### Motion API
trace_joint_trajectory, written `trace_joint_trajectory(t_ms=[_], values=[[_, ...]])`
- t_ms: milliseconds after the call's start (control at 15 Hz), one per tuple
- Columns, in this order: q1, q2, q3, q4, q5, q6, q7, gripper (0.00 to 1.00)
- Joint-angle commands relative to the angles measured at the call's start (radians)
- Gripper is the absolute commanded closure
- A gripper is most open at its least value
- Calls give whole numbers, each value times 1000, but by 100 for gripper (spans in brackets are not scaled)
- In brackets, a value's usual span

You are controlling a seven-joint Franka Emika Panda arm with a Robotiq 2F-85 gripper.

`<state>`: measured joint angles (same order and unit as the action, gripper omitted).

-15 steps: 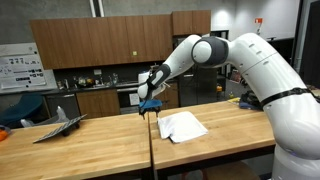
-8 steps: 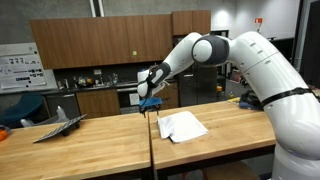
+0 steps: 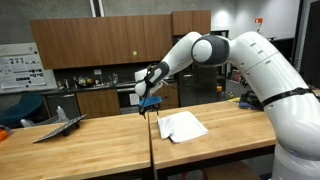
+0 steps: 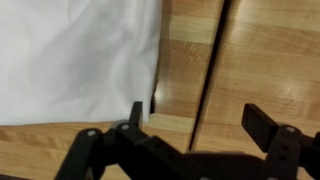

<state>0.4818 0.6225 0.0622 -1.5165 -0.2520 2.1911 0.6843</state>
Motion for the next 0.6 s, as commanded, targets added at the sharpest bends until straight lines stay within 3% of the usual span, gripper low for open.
trace_joint_trajectory(t_ms=[0, 533], values=[[7, -35, -1, -26, -12, -47, -19, 0], [5, -58, -4, -104, -12, -27, 3, 0]])
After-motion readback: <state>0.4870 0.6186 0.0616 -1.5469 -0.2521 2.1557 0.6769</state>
